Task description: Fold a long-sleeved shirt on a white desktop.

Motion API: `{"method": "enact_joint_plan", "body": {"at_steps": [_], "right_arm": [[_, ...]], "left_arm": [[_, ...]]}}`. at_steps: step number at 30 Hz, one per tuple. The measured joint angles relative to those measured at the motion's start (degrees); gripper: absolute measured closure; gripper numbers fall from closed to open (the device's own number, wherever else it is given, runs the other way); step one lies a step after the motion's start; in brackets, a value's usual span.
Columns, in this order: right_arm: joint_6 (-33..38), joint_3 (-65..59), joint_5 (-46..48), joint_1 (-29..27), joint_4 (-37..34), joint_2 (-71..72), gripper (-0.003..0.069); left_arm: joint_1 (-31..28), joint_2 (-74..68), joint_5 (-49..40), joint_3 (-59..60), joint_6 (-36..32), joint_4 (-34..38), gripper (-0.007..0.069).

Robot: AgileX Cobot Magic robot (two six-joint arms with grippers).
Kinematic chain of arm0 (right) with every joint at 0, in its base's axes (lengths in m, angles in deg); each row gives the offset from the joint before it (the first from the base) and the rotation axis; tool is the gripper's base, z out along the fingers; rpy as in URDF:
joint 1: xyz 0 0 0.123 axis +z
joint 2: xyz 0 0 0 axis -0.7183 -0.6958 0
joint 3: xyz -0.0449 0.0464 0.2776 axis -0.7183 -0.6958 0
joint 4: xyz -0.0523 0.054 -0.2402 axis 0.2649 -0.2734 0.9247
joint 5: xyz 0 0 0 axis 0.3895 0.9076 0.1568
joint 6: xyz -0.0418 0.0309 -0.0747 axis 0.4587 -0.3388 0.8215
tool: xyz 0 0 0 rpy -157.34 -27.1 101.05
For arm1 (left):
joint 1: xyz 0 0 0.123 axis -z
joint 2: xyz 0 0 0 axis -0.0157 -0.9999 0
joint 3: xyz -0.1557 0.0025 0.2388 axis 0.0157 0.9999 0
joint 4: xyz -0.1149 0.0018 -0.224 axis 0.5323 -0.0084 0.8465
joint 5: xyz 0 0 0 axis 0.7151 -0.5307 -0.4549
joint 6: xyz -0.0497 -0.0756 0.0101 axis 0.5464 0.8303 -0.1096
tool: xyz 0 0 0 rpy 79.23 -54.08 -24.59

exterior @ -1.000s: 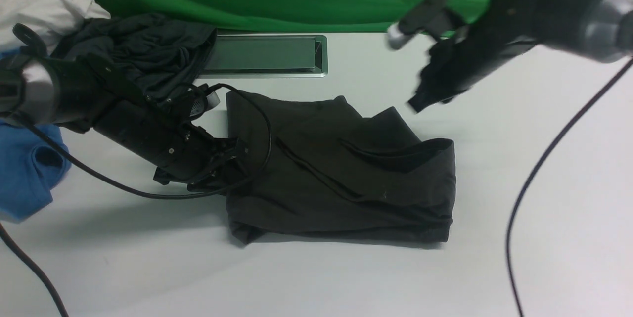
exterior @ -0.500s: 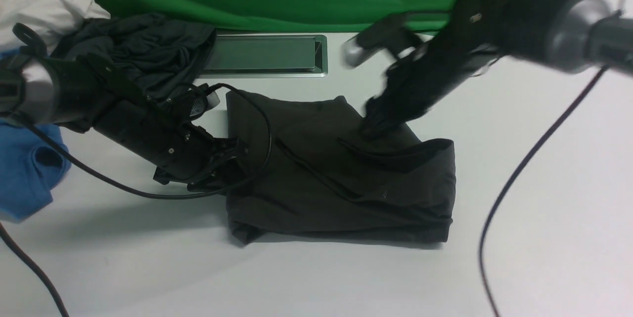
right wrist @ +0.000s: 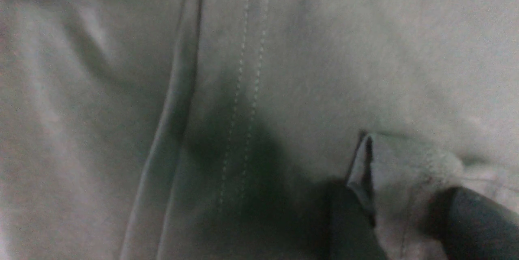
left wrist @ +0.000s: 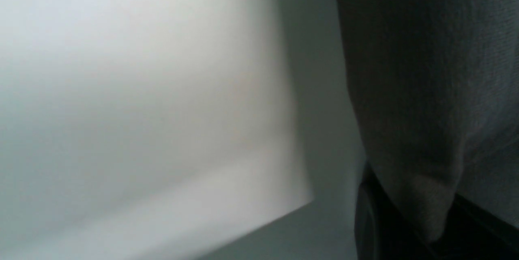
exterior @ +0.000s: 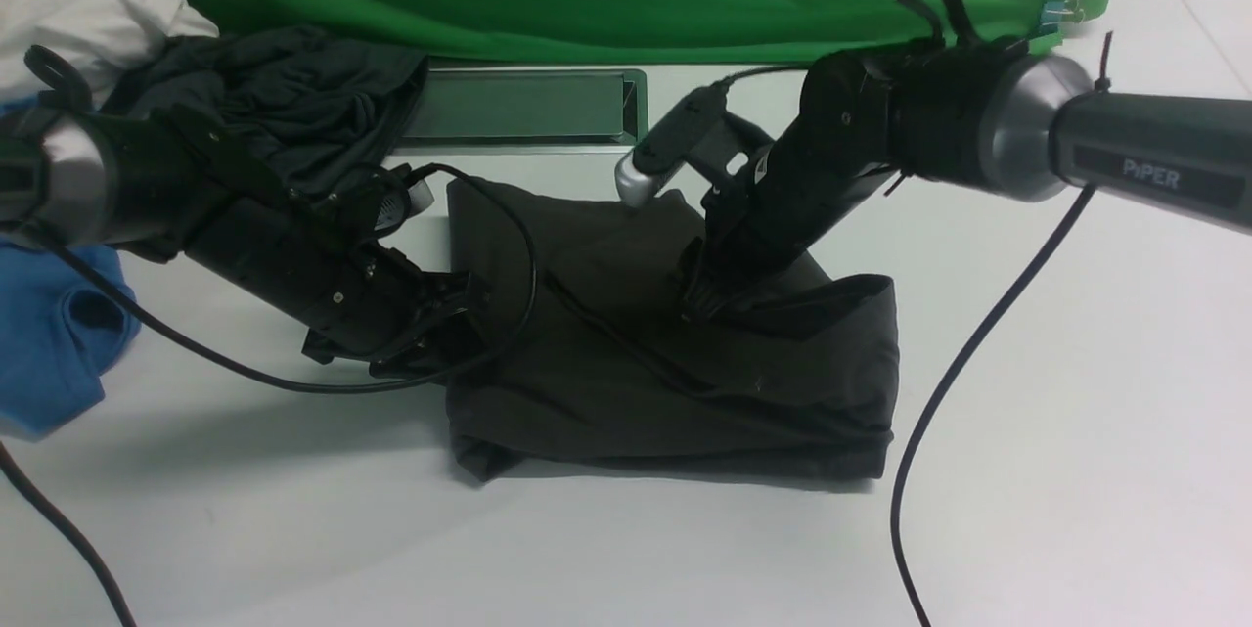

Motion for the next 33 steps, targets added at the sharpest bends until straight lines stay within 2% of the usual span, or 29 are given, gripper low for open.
{"method": "enact_joint_plan", "body": {"at_steps": [3, 4, 6, 7, 12, 23, 29, 33], "right_arm": [[-0.9, 0.0, 0.05, -0.06, 0.0, 0.01, 0.0518], [-0.95, 0.0, 0.05, -0.12, 0.0, -0.01, 0.0528], [-1.4, 0.0, 0.39, -0.7, 0.0, 1.05, 0.062], [-1.56, 0.0, 0.73, -1.1, 0.0, 1.75, 0.0629], [-2.61, 0.0, 2.39, -3.71, 0.0, 4.48, 0.0636], [-5.48, -0.18, 3.49, -16.79, 0.33, 5.99, 0.0636], [-5.22, -0.18, 1.85, -19.84, 0.2, 5.69, 0.0626], [-4.73, -0.18, 1.4, -21.57, 0.32, 4.79, 0.0583]], "left_arm": [[0.0, 0.0, 0.0, 0.0, 0.0, 0.0, 0.0542], [0.0, 0.0, 0.0, 0.0, 0.0, 0.0, 0.0542], [0.0, 0.0, 0.0, 0.0, 0.0, 0.0, 0.0542], [0.0, 0.0, 0.0, 0.0, 0.0, 0.0, 0.0542], [0.0, 0.0, 0.07, 0.0, 0.0, 0.0, 0.0542], [0.0, 0.07, 0.03, 0.0, 0.0, -0.16, 0.0542], [0.0, 0.07, 0.09, 0.0, -0.05, -0.16, 0.0542], [0.0, 0.07, 0.15, 0.0, -0.05, -0.16, 0.0542]]}}
